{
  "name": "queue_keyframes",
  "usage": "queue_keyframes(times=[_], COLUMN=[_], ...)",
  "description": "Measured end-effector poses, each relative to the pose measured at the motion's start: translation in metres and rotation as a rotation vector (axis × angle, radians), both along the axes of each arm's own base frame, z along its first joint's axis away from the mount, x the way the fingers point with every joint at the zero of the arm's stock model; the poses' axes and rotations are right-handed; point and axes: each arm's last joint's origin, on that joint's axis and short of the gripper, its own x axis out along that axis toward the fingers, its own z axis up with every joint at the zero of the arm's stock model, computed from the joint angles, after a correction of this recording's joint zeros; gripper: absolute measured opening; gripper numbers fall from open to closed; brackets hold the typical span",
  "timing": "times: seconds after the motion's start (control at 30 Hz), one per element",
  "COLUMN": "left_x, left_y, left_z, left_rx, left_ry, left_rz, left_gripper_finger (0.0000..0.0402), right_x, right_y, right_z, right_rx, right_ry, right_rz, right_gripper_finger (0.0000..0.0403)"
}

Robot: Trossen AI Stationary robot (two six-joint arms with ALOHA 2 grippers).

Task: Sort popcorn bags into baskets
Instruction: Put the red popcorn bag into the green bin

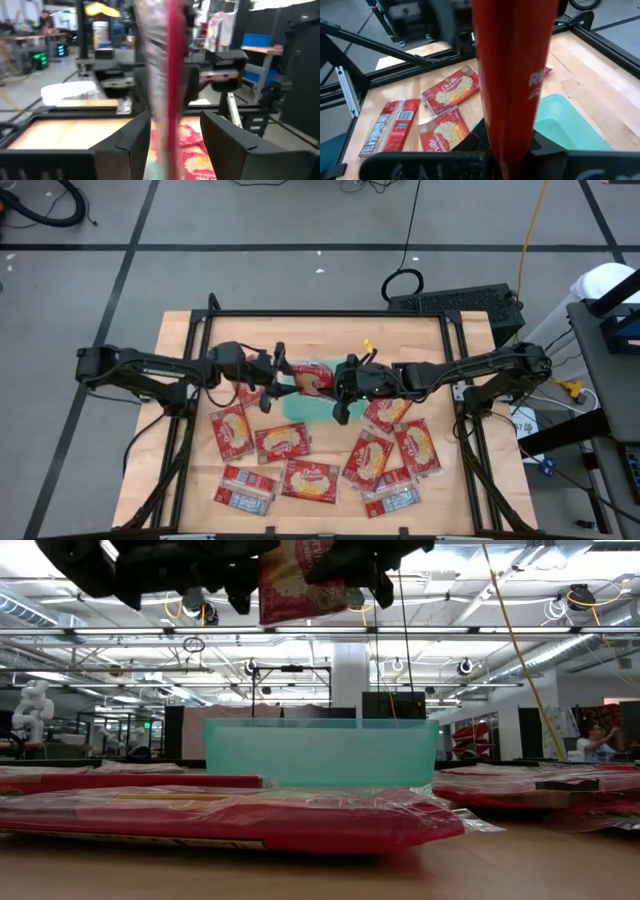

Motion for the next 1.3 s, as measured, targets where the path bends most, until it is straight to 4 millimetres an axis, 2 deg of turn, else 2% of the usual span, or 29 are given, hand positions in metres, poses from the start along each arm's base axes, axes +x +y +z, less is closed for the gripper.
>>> queue_keyframes(times=[0.1,0.27,0.3,0.5,0.63,0.83,1.0,1.2,1.3], left_x=[0.009,0.010,0.010,0.006,0.008,0.014,0.019,0.019,0.019], left_y=[0.001,0.007,0.009,0.018,0.022,0.023,0.020,0.021,0.022], left_z=[-0.009,-0.010,-0.011,-0.007,-0.012,-0.019,-0.021,-0.019,-0.021], left_rx=[-0.021,-0.029,-0.033,-0.052,-0.071,-0.142,-0.181,-0.171,-0.129], left_ry=[-0.007,-0.013,-0.012,-0.020,0.010,0.024,-0.017,-0.049,-0.037], left_rz=[-0.009,0.013,0.016,0.044,0.058,0.049,0.044,0.067,0.075], left_gripper_finger=[0.0141,0.0031,0.0020,0.0033,0.0018,0.0019,0.0031,0.0020,0.0039], right_x=[0.000,-0.001,-0.001,-0.007,-0.014,-0.018,-0.020,-0.021,-0.022], right_y=[-0.001,-0.002,-0.002,-0.004,-0.005,-0.003,-0.004,-0.004,-0.006], right_z=[-0.004,-0.006,-0.006,0.001,0.009,0.018,0.018,0.014,0.012], right_rx=[-0.002,-0.027,-0.030,-0.080,-0.131,-0.155,-0.162,-0.163,-0.134], right_ry=[-0.005,-0.003,-0.001,-0.007,-0.018,-0.065,-0.048,-0.003,0.010], right_rz=[-0.005,-0.071,-0.073,-0.105,-0.163,-0.171,-0.166,-0.167,-0.183], right_gripper_finger=[0.0018,0.0034,0.0042,0.0114,0.0155,0.0178,0.0150,0.0062,0.0017])
